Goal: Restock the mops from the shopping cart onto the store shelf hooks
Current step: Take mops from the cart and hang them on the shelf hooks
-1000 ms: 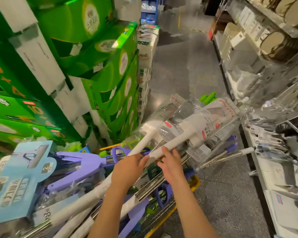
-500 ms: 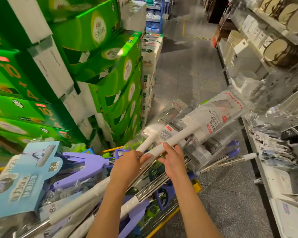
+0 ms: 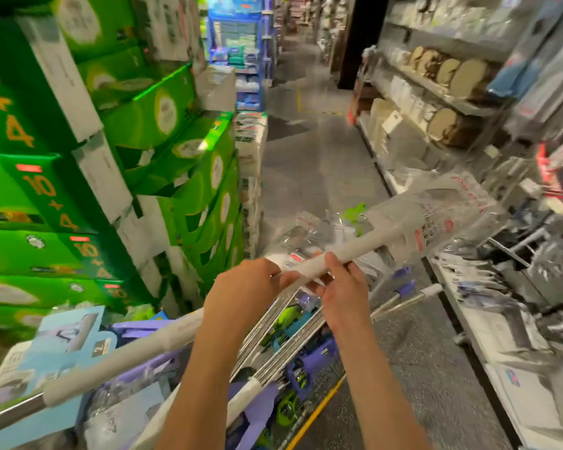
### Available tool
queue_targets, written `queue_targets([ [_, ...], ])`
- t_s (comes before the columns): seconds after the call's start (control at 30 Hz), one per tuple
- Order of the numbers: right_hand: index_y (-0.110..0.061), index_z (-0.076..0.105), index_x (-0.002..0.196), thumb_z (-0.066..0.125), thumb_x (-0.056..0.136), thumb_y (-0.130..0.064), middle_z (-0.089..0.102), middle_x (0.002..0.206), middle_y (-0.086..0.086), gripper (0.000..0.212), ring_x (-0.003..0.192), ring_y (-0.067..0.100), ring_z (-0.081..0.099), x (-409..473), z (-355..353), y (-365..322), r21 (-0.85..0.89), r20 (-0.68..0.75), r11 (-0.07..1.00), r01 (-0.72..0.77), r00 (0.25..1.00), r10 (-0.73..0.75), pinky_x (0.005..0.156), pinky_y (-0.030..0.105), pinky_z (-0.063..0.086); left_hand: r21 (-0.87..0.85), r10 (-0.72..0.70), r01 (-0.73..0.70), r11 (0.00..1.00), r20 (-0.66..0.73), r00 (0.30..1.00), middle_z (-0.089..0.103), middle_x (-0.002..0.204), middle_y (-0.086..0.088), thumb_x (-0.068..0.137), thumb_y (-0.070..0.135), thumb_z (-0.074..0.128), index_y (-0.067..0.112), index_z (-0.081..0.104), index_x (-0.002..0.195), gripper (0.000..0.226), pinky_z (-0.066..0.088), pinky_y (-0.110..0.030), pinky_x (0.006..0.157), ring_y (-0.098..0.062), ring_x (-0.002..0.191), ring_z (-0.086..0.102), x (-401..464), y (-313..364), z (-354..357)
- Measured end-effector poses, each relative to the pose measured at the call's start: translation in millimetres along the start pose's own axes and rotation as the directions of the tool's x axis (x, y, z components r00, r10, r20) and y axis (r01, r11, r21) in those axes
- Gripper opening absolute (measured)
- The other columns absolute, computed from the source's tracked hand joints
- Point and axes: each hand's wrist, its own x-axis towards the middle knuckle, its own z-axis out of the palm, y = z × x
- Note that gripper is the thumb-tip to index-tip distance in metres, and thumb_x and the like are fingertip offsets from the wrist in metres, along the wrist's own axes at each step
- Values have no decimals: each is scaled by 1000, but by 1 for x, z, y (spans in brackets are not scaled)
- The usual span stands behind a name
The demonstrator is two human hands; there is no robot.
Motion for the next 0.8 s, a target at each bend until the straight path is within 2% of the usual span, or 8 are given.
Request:
queue_targets([
  [0.2,-6,58,119,55,100,-8,70,97,13,19,75,20,73,-52,-24,-46,122,-110,981,152,984,-138,56,37,60,32,202,-202,979,14,979,65,85,0,98,66,41,26,71,101,50,42,-31,65,-23,81,65,-27,52,-35],
  [0.3,-7,61,106,55,100,-7,72,90,11,9,76,20,73,-78,-44,-62,151,-154,963,222,968,-199,58,39,61,45,290,-290,956,15,957,69,97,-2,96,69,41,27,71,106,53,45,-33,72,-25,90,67,-39,75,-38],
  [0.43,-6,61,98,55,99,-7,70,86,10,6,80,25,69,-113,-77,-82,166,-221,938,303,939,-264,70,45,58,69,400,-401,914,18,916,70,91,-2,94,70,44,26,73,101,54,45,-32,72,-24,87,68,-58,115,-36],
  [0.5,-7,59,97,54,100,-5,68,86,11,6,76,24,67,-128,-92,-93,189,-262,928,321,927,-267,68,44,56,120,442,-441,890,19,897,71,94,-2,93,72,42,26,73,100,57,46,-32,73,-25,91,69,-70,135,-33],
  [0.63,-5,58,104,53,100,-6,69,86,10,6,77,23,69,-164,-139,-112,233,-337,902,362,901,-275,59,41,61,203,542,-527,826,-25,840,70,101,-3,93,73,40,26,71,105,57,41,-31,72,-25,95,67,-106,186,-18],
  [0.73,-2,59,111,53,101,-7,68,90,11,13,76,21,71,-192,-181,-122,236,-407,892,385,873,-269,56,39,61,240,619,-587,773,-90,780,71,104,1,92,72,43,32,71,112,52,42,-32,73,-22,98,67,-134,221,-3],
  [0.8,-4,59,106,53,101,-6,67,90,10,9,73,19,70,-214,-211,-128,243,-462,880,409,846,-266,56,39,61,239,673,-634,735,-149,725,71,107,2,93,68,46,36,67,119,47,43,-31,74,-20,100,67,-158,243,11],
])
